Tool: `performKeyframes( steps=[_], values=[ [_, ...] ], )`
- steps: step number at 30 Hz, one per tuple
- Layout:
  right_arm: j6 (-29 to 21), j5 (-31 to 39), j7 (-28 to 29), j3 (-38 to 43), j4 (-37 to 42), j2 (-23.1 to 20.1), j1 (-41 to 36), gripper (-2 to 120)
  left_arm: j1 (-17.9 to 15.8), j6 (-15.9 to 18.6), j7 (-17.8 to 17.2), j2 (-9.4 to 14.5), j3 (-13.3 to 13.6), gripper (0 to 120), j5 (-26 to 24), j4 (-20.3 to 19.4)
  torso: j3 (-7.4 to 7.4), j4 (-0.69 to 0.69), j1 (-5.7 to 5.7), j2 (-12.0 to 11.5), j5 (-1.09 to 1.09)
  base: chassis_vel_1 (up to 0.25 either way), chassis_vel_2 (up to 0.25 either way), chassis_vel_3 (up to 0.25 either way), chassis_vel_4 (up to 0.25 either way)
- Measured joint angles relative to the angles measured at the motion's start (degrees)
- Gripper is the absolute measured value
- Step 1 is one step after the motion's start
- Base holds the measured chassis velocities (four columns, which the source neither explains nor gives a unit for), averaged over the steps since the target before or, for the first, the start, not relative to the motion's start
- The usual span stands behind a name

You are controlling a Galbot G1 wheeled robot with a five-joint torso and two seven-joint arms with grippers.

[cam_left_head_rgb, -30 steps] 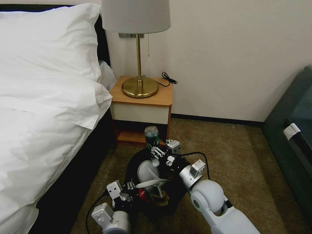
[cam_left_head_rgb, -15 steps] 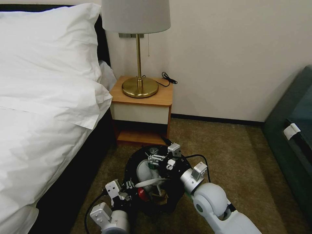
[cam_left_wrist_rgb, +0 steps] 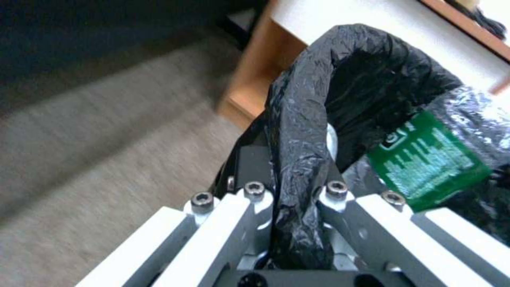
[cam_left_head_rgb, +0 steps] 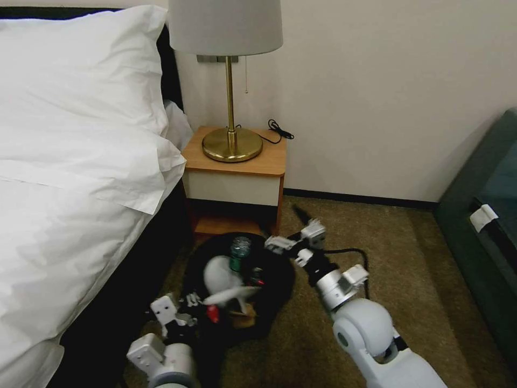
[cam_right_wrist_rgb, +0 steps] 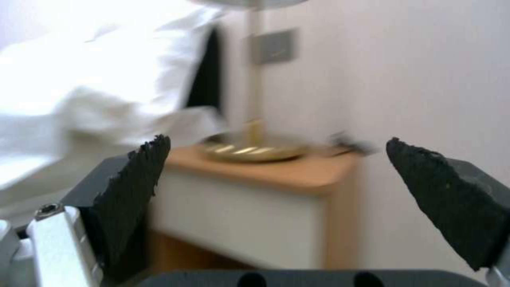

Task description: Pick up the trash bin, then pick up the garbage on the floor and place it into the trash bin.

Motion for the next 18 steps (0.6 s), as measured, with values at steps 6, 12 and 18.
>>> performKeyframes(
  steps=[6,12,18],
  values=[
    [9.2,-5.0,2.9,13.0,-2.4,3.9,-4.3,100,0.0,-2.1,-1.5,-0.1,-3.5,4,1.7,-0.4,0.0,-0.01,0.0,0.0,0.01,0.0,0.0,0.0,0.0],
    [12.3,-6.9,6.7,21.0,-2.5,4.9,-9.5,100,-0.4,-3.9,-1.7,-0.2,-5.0,4,2.9,-0.2,0.0,-0.02,0.0,0.0,0.01,0.0,0.0,0.0,0.0],
    [16.0,-8.6,8.8,24.2,-3.0,5.4,-13.5,100,-0.8,-4.8,-1.7,-0.2,-7.0,4,4.0,0.7,0.0,-0.01,0.0,0.0,0.0,0.0,0.0,0.0,0.0]
  ],
)
